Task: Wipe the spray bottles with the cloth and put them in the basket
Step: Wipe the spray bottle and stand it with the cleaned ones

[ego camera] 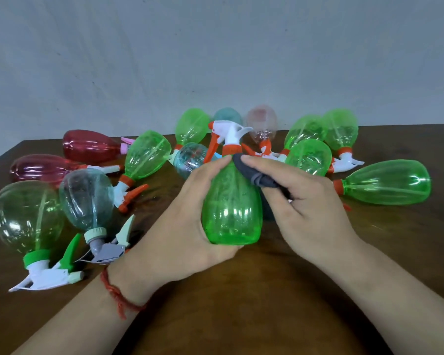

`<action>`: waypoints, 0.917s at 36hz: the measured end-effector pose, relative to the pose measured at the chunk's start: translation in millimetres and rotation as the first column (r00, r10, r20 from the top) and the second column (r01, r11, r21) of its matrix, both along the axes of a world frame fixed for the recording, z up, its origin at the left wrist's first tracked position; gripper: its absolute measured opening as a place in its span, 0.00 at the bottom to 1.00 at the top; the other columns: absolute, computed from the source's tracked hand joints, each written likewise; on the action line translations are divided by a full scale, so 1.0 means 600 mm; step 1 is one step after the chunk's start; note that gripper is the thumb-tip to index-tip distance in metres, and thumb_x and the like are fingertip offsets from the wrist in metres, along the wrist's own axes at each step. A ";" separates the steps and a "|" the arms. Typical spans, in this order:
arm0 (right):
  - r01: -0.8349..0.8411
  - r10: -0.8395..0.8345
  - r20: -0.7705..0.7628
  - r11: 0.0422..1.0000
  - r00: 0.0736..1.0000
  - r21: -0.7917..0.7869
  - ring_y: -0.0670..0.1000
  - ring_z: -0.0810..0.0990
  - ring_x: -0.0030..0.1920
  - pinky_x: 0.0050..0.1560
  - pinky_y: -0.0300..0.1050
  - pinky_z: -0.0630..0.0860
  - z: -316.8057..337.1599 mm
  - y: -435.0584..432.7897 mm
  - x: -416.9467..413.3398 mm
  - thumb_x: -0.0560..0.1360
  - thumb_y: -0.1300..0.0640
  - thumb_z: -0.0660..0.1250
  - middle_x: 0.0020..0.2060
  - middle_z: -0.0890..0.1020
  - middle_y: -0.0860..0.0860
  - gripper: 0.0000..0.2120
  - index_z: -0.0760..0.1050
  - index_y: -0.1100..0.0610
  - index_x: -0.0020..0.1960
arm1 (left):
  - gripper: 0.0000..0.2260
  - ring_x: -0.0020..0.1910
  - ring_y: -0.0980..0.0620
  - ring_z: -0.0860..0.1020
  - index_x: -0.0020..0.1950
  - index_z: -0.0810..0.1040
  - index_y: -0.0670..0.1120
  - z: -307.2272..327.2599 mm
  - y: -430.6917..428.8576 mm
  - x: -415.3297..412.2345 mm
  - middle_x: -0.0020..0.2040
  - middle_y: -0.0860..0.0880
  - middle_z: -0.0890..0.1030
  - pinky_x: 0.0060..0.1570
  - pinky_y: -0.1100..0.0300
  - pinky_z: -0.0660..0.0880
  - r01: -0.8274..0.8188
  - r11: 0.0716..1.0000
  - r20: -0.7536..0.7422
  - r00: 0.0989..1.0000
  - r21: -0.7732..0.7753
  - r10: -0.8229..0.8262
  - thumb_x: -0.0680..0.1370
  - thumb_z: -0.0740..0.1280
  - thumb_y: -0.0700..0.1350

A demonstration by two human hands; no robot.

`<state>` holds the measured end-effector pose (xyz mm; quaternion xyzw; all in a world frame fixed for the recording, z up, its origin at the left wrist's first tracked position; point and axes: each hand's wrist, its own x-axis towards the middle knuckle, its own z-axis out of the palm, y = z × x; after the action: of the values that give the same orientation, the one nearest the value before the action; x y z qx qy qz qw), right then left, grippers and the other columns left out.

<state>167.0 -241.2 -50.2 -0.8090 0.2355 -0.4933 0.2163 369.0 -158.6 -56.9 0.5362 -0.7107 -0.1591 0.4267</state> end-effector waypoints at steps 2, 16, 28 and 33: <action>0.065 -0.062 -0.068 0.997 0.996 0.042 0.33 0.77 0.66 0.67 0.30 0.71 0.009 0.000 0.005 0.82 0.68 0.67 0.64 0.83 0.39 0.22 0.81 0.49 0.70 | 0.52 0.78 0.50 0.71 0.85 0.60 0.51 -0.002 0.000 0.001 0.78 0.55 0.70 0.75 0.60 0.70 0.003 1.000 -0.026 1.000 -0.004 -0.003 0.68 0.86 0.41; -0.064 0.049 -0.205 0.996 0.977 -0.063 0.40 0.77 0.71 0.71 0.36 0.72 -0.008 0.001 0.009 0.76 0.68 0.60 0.71 0.80 0.44 0.27 0.83 0.50 0.68 | 0.52 0.75 0.54 0.75 0.83 0.62 0.57 -0.016 -0.014 0.018 0.76 0.54 0.74 0.74 0.54 0.73 -0.217 0.976 -0.127 0.969 -0.009 0.214 0.66 0.87 0.51; -0.116 0.077 -0.305 0.987 0.949 -0.112 0.42 0.77 0.71 0.72 0.39 0.74 -0.011 0.014 0.014 0.77 0.66 0.58 0.73 0.77 0.42 0.26 0.83 0.49 0.68 | 0.49 0.65 0.62 0.80 0.81 0.65 0.57 0.004 -0.014 0.024 0.69 0.59 0.80 0.67 0.61 0.77 -0.329 0.943 -0.305 0.896 0.036 0.324 0.66 0.87 0.45; -0.100 0.072 -0.260 0.990 0.963 -0.098 0.41 0.76 0.71 0.71 0.39 0.74 -0.014 0.013 0.015 0.75 0.70 0.61 0.72 0.78 0.41 0.28 0.83 0.50 0.68 | 0.49 0.68 0.62 0.78 0.82 0.64 0.56 0.004 -0.014 0.027 0.71 0.59 0.77 0.69 0.61 0.76 -0.328 0.945 -0.262 0.911 0.012 0.319 0.67 0.86 0.46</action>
<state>175.9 -233.5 -58.6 -0.8861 0.1984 -0.3870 0.1604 385.0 -166.8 -54.6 0.6138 -0.5526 -0.1436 0.5452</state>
